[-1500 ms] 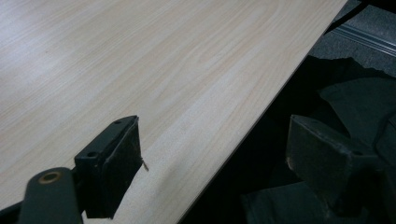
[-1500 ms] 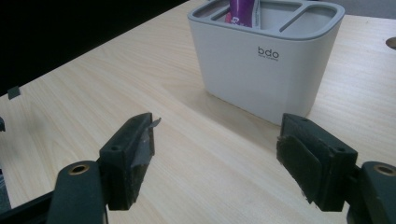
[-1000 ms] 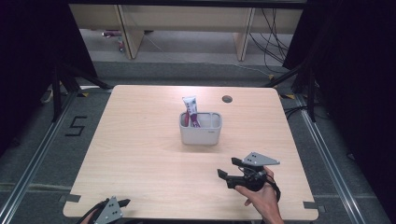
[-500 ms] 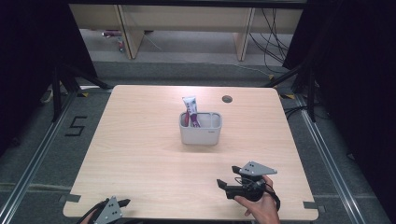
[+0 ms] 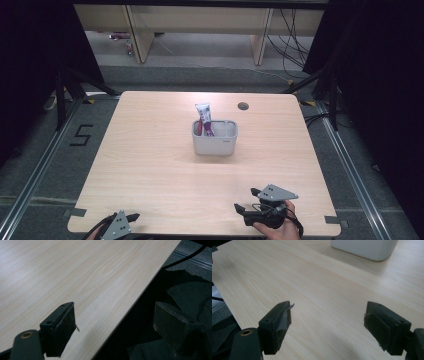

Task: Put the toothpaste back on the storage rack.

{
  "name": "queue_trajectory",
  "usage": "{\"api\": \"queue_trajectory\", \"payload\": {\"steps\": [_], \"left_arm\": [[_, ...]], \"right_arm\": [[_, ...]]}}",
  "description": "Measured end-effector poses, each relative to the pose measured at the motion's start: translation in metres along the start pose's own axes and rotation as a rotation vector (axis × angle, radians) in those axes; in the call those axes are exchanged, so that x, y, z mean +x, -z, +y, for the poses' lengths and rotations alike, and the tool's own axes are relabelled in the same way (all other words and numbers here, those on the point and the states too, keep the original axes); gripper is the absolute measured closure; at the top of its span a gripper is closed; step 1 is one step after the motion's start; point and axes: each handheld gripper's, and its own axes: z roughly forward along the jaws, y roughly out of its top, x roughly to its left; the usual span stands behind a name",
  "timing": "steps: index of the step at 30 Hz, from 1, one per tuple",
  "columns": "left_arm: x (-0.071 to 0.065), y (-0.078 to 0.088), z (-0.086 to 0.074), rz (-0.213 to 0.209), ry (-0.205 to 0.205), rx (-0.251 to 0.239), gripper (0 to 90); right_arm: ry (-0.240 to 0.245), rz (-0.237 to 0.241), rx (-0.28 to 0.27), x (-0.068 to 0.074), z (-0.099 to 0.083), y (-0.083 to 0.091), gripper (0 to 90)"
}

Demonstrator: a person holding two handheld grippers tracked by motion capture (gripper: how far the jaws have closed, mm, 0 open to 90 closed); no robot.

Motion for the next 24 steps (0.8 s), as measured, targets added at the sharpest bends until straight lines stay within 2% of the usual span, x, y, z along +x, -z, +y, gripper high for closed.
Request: {"api": "queue_trajectory", "payload": {"steps": [1,3,4,5,7,8,9,11,12,13,14,16,17,18,19,21,22,23,24], "left_arm": [[0.000,-0.001,0.000,0.009,-0.002,0.002,17.2],[0.000,0.000,0.000,0.005,0.002,-0.003,17.2],[-0.001,0.001,0.000,0.007,0.009,0.007,17.2],[-0.001,0.000,0.000,0.006,0.010,-0.001,17.2],[0.000,0.000,0.000,0.004,0.000,0.000,17.2],[0.000,-0.001,0.000,0.011,0.000,0.001,17.2],[0.000,0.000,0.000,0.008,-0.001,0.002,17.2],[-0.001,0.000,0.000,0.006,0.010,-0.001,17.2],[-0.001,0.000,0.000,0.007,0.011,-0.001,17.2],[0.000,0.000,0.000,0.004,0.000,0.000,17.2],[0.000,0.000,0.000,0.002,0.001,0.001,17.2],[0.000,0.000,0.000,0.004,0.004,0.008,17.2],[0.000,-0.001,0.000,0.009,0.005,0.006,17.2],[0.000,-0.001,-0.001,0.012,0.004,0.007,17.2],[0.000,-0.001,-0.001,0.011,0.005,0.007,17.2],[0.000,0.000,0.000,0.002,0.006,0.007,17.2],[0.001,0.001,0.000,0.007,-0.004,0.013,17.2],[0.001,0.002,0.000,0.005,-0.003,0.012,17.2],[0.000,0.002,0.000,0.008,0.000,0.008,17.2]], "right_arm": [[-0.041,0.007,0.016,0.003,-0.003,0.001,22.1],[-0.039,0.003,0.028,0.005,-0.006,0.003,22.1],[-0.053,0.012,0.026,0.006,-0.008,0.003,22.1],[-0.006,0.004,0.017,0.004,-0.009,0.004,22.1],[-0.003,-0.006,0.021,0.004,-0.011,0.006,21.6],[-0.028,0.006,0.028,0.006,-0.013,0.007,21.6],[-0.032,0.000,0.029,0.007,-0.014,0.008,21.5],[0.004,-0.011,0.022,0.007,-0.016,0.010,21.4],[-0.019,-0.005,0.027,0.009,-0.017,0.010,21.2],[0.006,0.001,0.028,0.008,-0.017,0.011,21.2],[-0.012,0.012,0.026,0.009,-0.018,0.011,21.1],[-0.007,0.029,0.035,0.009,-0.020,0.011,21.0],[-0.012,0.003,0.030,0.012,-0.020,0.012,20.9],[0.019,-0.009,0.028,0.012,-0.020,0.014,20.9],[-0.017,-0.005,0.036,0.015,-0.021,0.015,20.8],[0.011,0.009,0.023,0.013,-0.022,0.015,20.8],[-0.006,-0.003,0.038,0.015,-0.023,0.016,20.8],[0.008,0.004,0.034,0.014,-0.024,0.016,20.8],[-0.041,-0.010,0.046,0.019,-0.025,0.018,20.7]]}}
